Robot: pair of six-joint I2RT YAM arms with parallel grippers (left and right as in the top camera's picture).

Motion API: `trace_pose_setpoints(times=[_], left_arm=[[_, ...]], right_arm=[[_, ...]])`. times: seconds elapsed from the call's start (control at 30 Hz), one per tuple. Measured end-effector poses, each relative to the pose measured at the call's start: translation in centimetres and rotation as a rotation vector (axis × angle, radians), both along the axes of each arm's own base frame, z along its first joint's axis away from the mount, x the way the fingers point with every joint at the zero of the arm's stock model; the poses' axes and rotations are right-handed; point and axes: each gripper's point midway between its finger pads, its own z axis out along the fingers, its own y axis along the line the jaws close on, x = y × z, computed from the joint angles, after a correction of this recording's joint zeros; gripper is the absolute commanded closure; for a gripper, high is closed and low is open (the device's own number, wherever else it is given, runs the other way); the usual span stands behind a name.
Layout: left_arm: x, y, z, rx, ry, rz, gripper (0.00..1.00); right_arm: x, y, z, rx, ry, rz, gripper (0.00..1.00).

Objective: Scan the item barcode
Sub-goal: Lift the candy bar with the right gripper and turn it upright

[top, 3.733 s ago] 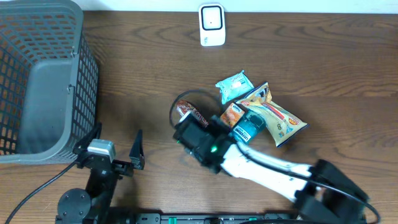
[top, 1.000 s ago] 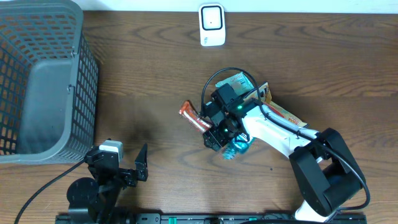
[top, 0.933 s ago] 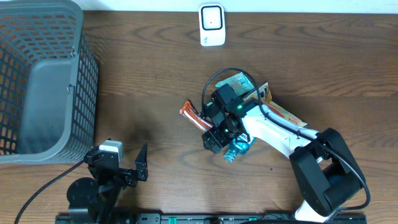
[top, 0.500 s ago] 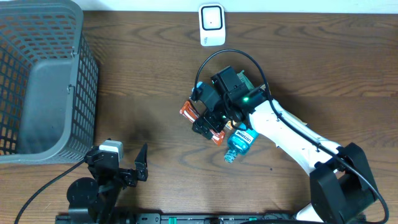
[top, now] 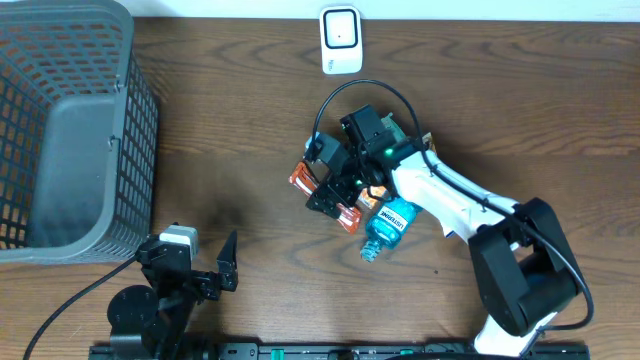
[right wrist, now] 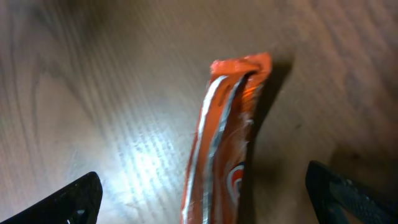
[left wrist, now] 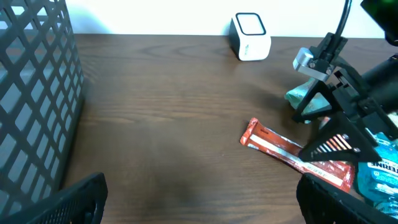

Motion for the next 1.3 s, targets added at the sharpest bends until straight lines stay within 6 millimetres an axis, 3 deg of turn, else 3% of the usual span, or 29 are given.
trace_pose_setpoints(times=[0.2, 0.37, 0.43, 0.9, 1.13, 1.3], left_arm=[[0.0, 0.0, 0.0, 0.000, 0.000, 0.000, 0.03], [0.0, 0.0, 0.0, 0.000, 0.000, 0.000, 0.03], [0.0, 0.0, 0.0, 0.000, 0.000, 0.000, 0.03], [0.0, 0.0, 0.0, 0.000, 0.001, 0.000, 0.03], [0.0, 0.0, 0.0, 0.000, 0.001, 0.000, 0.03], [0.0, 0.0, 0.0, 0.000, 0.001, 0.000, 0.03]], right_arm=[[1.2, 0.4, -0.7, 0.080, 0.015, 0.008, 0.02], [0.2, 0.8, -3.9, 0.090, 0.108, 0.031, 0.07], [0.2, 1.3, -3.8, 0.121, 0.115, 0.053, 0.12], [-0.8, 1.4, -5.1, 0.118, 0.199, 0.048, 0.98], [-0.9, 1.6, -4.9, 0.132, 0.239, 0.022, 0.99], [-0.5, 2.1, -3.1, 0.173, 0.339, -0.046, 0.99]])
